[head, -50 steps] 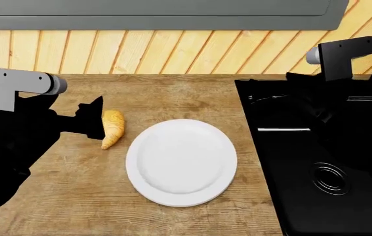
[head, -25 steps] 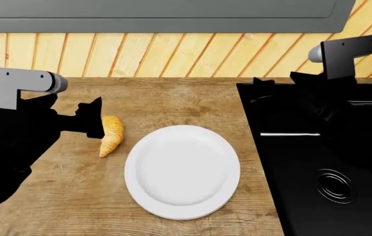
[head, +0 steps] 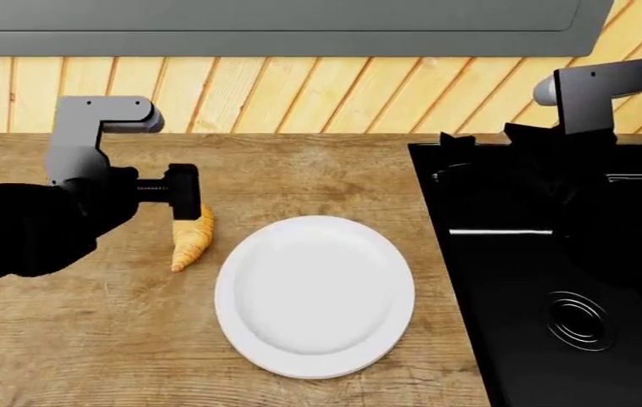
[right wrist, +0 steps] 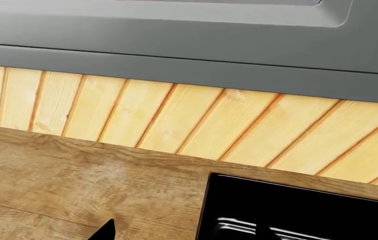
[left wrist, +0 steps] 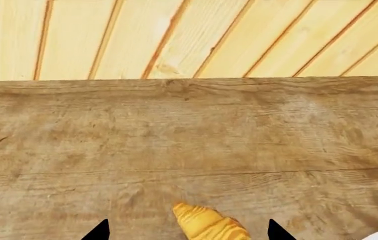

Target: Place the pastries on the plates.

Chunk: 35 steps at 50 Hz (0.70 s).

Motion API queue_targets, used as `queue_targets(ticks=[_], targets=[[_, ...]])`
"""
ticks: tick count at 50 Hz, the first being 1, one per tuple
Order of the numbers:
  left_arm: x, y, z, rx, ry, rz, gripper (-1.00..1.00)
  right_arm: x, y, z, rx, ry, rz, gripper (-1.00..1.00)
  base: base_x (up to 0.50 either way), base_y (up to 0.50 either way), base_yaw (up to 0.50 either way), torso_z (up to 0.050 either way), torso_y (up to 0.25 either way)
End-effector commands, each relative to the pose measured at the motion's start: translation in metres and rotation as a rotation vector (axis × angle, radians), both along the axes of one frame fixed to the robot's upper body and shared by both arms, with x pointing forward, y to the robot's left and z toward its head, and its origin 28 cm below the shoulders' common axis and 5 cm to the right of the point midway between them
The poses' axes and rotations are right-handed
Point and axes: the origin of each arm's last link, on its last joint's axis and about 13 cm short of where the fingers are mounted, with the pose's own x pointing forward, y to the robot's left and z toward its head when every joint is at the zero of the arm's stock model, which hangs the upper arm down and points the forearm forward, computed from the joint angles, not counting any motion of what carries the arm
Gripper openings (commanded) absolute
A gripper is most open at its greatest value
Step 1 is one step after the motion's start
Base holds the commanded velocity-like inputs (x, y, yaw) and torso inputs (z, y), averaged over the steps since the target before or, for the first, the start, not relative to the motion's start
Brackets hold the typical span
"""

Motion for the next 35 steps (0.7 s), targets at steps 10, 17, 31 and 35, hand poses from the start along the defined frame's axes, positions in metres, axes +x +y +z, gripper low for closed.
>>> queue_targets(ticks=[10, 17, 31, 35], targets=[[0.029, -0.012, 0.011, -0.07, 0.198, -0.036, 1.0, 0.0, -0.001, -0.005, -0.019, 0.016, -0.008, 1.0, 0.0, 0.0, 0.0, 0.0, 0.0], [0.032, -0.013, 0.001, -0.093, 0.238, -0.033, 1.0, 0.001, 0.0, -0.006, -0.026, 0.02, -0.007, 1.0, 0.0, 0.0, 0.0, 0.0, 0.0], [0.039, -0.007, -0.016, -0.112, 0.28, 0.015, 1.0, 0.0, -0.002, -0.005, -0.039, 0.004, -0.017, 1.0, 0.0, 0.0, 0.0, 0.0, 0.0], [0.042, -0.006, -0.02, -0.124, 0.288, 0.015, 1.0, 0.0, -0.002, -0.004, -0.036, 0.002, -0.016, 1.0, 0.0, 0.0, 0.0, 0.0, 0.0]])
